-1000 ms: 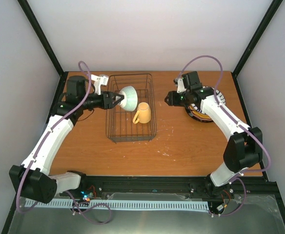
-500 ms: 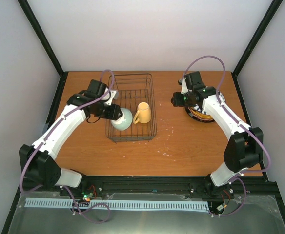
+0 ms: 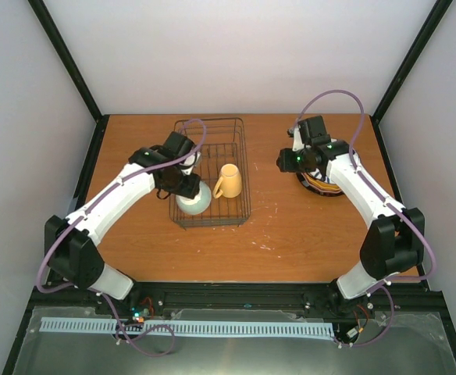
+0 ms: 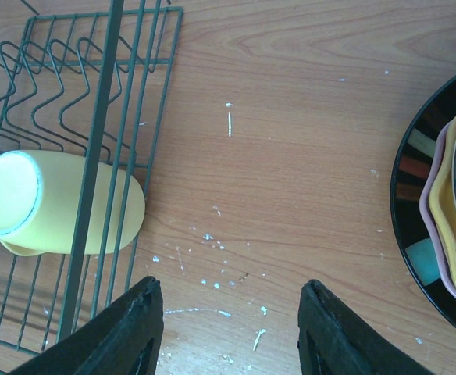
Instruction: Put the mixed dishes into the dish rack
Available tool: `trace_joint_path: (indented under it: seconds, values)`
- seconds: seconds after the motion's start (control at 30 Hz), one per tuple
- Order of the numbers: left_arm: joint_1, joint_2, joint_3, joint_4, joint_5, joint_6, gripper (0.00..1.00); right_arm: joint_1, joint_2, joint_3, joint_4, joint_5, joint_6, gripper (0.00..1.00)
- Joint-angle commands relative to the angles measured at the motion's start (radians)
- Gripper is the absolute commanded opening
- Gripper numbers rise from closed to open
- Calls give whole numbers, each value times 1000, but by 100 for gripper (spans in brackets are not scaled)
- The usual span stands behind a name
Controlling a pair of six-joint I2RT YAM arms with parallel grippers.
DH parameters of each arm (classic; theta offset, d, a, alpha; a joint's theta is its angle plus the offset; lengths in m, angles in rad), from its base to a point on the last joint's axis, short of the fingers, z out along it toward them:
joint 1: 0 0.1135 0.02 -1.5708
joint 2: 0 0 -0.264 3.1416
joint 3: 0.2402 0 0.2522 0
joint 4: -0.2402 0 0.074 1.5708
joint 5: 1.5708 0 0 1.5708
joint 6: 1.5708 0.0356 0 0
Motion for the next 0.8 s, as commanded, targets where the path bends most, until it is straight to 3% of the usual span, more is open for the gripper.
trace_joint_path:
  seconds: [0.0,0.3,0.77]
  values:
    - [-72,20,12,26,-22,-48,1,-10,-30,-17,-2,9,-9,48]
    - [-141,57,-7,49,-11,-84,1,-11,-42,-28,-6,9,-13,48]
    - [-173,101,-34,-2,-105,-90,1,-10,-47,-36,-9,13,-14,48]
